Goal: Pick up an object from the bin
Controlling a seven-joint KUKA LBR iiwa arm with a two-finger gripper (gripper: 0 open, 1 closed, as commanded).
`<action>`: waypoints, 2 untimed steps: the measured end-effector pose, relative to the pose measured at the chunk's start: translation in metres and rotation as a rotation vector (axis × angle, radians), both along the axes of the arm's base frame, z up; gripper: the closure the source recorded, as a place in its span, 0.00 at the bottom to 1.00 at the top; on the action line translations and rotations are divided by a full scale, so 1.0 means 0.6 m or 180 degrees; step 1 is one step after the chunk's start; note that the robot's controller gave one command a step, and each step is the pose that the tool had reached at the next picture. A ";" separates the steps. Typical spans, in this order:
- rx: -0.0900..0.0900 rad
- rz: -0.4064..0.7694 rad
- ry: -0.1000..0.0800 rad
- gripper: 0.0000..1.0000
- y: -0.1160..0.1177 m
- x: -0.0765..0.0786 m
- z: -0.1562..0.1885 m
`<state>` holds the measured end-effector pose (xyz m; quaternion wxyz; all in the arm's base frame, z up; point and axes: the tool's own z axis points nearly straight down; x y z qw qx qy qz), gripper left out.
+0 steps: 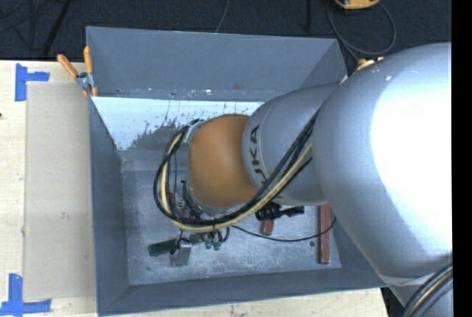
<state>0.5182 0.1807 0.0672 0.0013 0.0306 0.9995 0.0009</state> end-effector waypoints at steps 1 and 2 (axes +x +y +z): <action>0.0003 -0.0016 0.0001 1.00 -0.002 0.001 0.007; 0.0004 0.0091 -0.0017 1.00 0.000 0.015 0.248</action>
Offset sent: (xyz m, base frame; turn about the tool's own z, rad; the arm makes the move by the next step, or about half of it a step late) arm 0.0000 0.0000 0.0000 0.0000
